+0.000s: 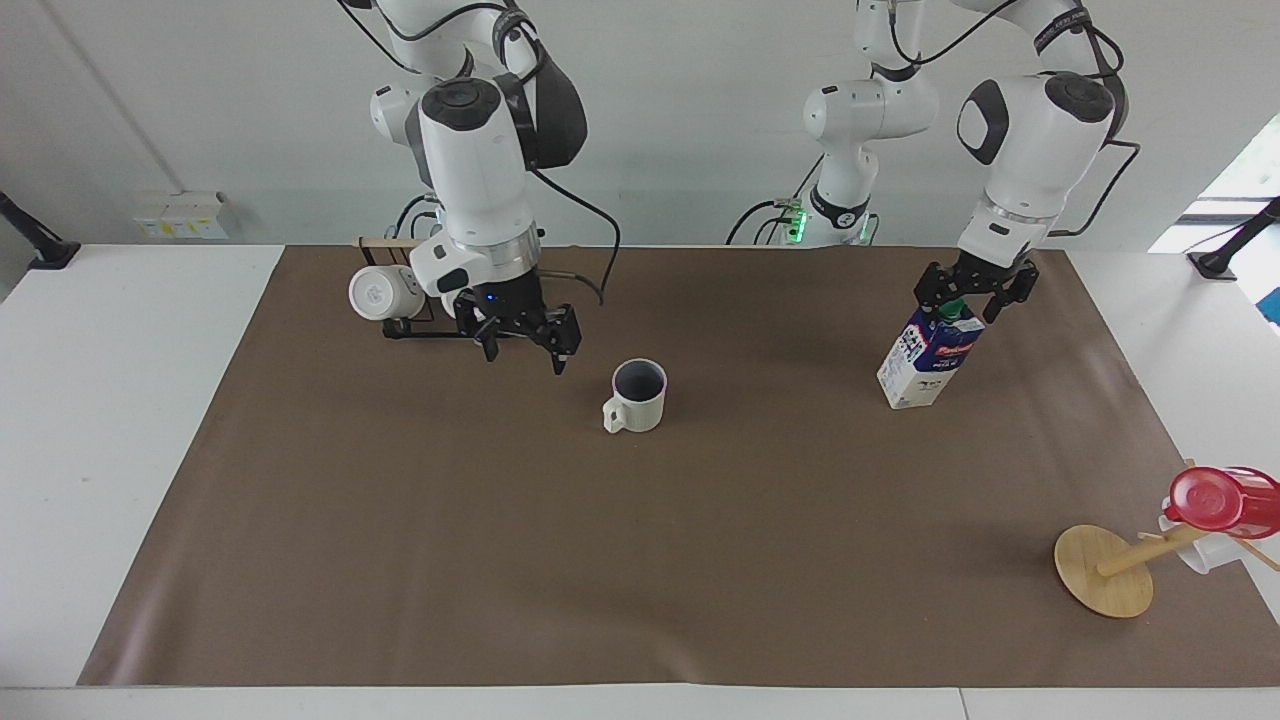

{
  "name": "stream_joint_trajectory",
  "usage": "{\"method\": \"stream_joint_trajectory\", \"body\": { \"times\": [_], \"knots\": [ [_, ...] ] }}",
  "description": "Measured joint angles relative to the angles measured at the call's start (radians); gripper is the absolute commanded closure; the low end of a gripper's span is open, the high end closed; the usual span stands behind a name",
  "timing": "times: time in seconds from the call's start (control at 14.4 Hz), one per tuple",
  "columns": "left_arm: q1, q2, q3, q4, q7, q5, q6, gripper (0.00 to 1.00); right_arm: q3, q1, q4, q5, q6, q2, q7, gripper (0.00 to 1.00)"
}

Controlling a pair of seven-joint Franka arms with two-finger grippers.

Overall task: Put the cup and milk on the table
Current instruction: 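Lower the mug at center while the left gripper grasps the carton, then retract the right gripper while the left gripper lifts the carton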

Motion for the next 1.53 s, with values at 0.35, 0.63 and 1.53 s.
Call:
{"method": "stream_joint_trajectory", "body": {
  "times": [0.35, 0.63, 1.53],
  "knots": [
    [0.0, 0.0, -0.002, -0.047, -0.014, 0.0, 0.049, 0.0, -0.001, -0.157, -0.001, 0.001, -0.19, -0.082, -0.2, 0.0],
    [0.0, 0.0, -0.008, -0.05, -0.043, 0.0, 0.049, 0.26, -0.002, -0.262, -0.005, 0.001, -0.282, -0.117, -0.338, 0.0],
    [-0.057, -0.001, -0.022, 0.028, -0.164, -0.002, -0.008, 0.49, 0.005, -0.378, 0.058, 0.001, -0.325, -0.178, -0.493, 0.0]
  ]
}}
